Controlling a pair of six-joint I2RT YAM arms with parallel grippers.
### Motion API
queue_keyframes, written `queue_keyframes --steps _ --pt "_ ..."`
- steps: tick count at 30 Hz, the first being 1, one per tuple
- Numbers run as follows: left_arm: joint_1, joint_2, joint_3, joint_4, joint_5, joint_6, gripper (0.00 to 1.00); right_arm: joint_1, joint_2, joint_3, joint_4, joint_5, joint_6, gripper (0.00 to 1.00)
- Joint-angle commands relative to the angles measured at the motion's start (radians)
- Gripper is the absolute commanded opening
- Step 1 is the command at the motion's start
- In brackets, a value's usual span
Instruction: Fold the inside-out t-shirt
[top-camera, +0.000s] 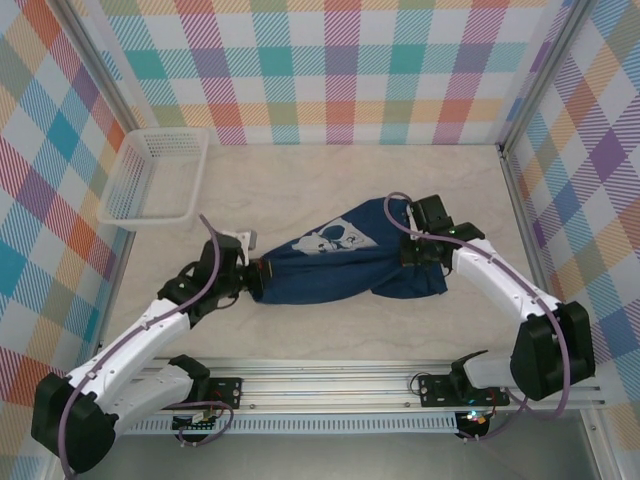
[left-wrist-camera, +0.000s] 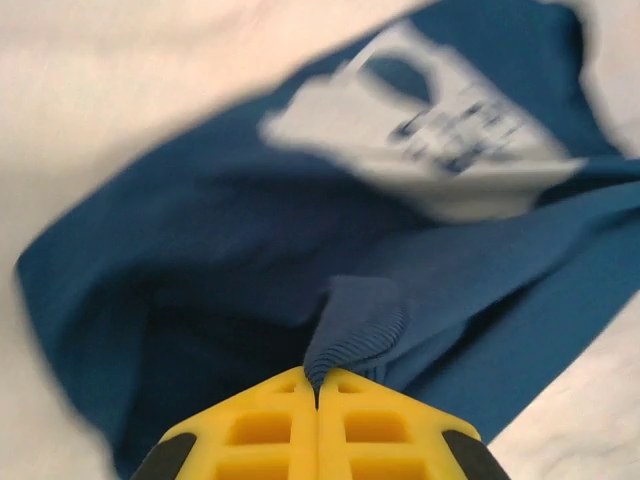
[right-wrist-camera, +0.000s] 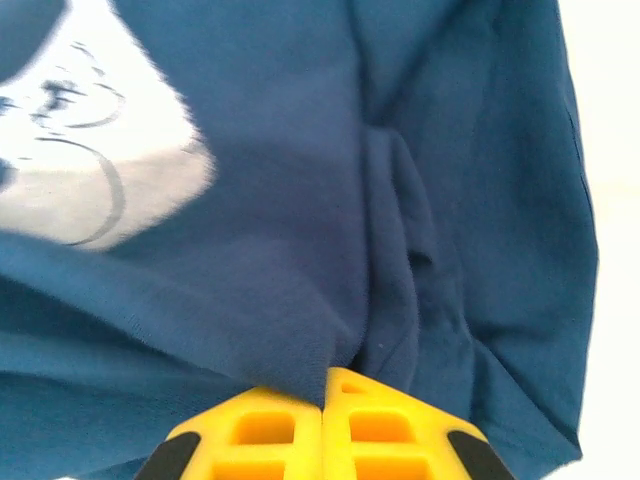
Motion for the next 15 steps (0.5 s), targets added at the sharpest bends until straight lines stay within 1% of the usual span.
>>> queue_keyframes --steps 1,2,5,8,9,11,12,13,14,15 --pt "0.01 -0.03 -0.065 -0.009 -0.009 -0.075 0.0 -0.012 -0.002 -0.018 0.03 0.023 0.077 0.02" --pt "0.01 -0.024 -0.083 0.01 0.008 -0.084 0.0 -0.013 0.006 -0.022 0.041 0.003 0.082 0.03" --pt "0.007 0.031 -0.114 0.047 0.057 -0.094 0.0 -0.012 0.032 -0.027 0.057 -0.074 0.077 0.1" --pt "0.002 0.074 -0.12 0.067 0.096 -0.092 0.0 -0.001 0.005 -0.046 0.069 -0.118 0.057 0.24" --pt "0.001 0.079 -0.121 0.075 0.112 -0.089 0.0 0.01 -0.016 -0.055 0.078 -0.134 0.043 0.28" --pt "-0.004 0.081 -0.123 0.084 0.148 -0.084 0.0 0.051 -0.071 -0.076 0.101 -0.16 0.026 0.35" --pt "-0.006 0.08 -0.123 0.121 0.156 -0.082 0.01 0.076 -0.092 -0.085 0.11 -0.169 0.02 0.38" --pt "-0.008 0.08 -0.12 0.115 0.156 -0.083 0.05 0.106 -0.111 -0.094 0.124 -0.181 0.016 0.4" --pt "-0.008 0.08 -0.112 0.101 0.137 -0.082 0.11 0.132 -0.124 -0.103 0.14 -0.2 0.014 0.41" --pt "-0.009 0.079 -0.103 0.044 0.102 -0.083 0.18 0.157 -0.13 -0.106 0.148 -0.209 0.019 0.42"
